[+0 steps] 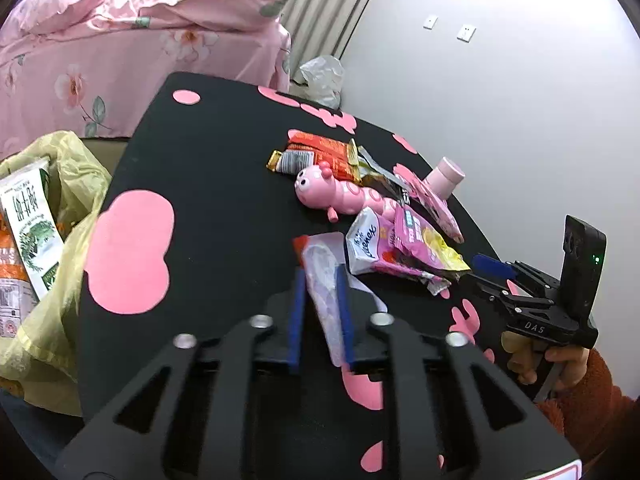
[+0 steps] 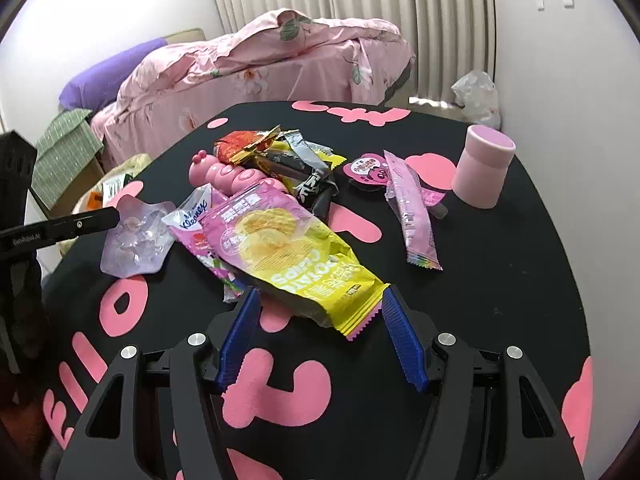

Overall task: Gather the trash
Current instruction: 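Grasp the pink stick wrapper with the right tool while the left tool holds the clear wrapper, then carry the clear wrapper and pink stick wrapper to the trash bag and release both, then move both open tools back over the snacks on the table, then grasp the yellow chip bag with the right tool, then grasp the pink Kleenex tissue pack with the left tool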

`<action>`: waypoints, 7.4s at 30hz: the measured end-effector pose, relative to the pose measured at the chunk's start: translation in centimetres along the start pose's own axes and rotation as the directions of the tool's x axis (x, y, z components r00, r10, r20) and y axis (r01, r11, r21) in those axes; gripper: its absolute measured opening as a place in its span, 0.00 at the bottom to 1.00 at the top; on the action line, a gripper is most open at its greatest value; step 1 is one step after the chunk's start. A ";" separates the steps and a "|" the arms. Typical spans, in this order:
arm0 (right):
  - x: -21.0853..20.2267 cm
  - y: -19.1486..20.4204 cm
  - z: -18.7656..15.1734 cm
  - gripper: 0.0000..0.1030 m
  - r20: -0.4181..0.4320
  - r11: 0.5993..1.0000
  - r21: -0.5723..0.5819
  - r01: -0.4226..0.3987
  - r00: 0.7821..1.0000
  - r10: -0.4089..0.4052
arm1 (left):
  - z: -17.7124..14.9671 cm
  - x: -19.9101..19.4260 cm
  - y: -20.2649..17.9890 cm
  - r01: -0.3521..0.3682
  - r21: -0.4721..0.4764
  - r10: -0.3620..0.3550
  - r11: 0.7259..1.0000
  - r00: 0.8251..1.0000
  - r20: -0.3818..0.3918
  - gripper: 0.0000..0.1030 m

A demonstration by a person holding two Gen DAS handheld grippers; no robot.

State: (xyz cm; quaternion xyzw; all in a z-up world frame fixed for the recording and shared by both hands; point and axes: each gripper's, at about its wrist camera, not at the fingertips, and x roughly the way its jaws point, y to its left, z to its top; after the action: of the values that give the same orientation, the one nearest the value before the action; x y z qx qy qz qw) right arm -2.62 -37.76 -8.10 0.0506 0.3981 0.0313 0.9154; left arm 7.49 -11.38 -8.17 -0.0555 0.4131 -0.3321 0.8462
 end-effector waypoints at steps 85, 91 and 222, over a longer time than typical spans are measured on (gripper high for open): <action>12.0 28.5 16.0 0.17 -0.149 0.830 -0.287 -0.479 0.878 0.455 | 1.0 -13.3 19.6 -0.454 -0.338 0.510 0.825 0.855 0.097 0.02; 14.7 29.7 15.5 0.17 -0.186 0.836 -0.290 -0.466 0.884 0.429 | 0.6 -12.6 20.3 -0.439 -0.339 0.492 0.832 0.866 0.086 0.02; -3.8 0.2 -0.6 0.60 -0.007 0.987 0.058 -0.150 0.989 0.150 | 0.1 3.0 -2.7 -0.096 -0.009 0.094 0.995 0.990 -0.108 0.51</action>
State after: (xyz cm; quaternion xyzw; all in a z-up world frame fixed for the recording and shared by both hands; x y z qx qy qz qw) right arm -5.66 -37.86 -5.77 0.1064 0.3989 0.0890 0.9064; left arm 7.47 -15.33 -9.09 -0.0240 0.4624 -0.2910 0.8372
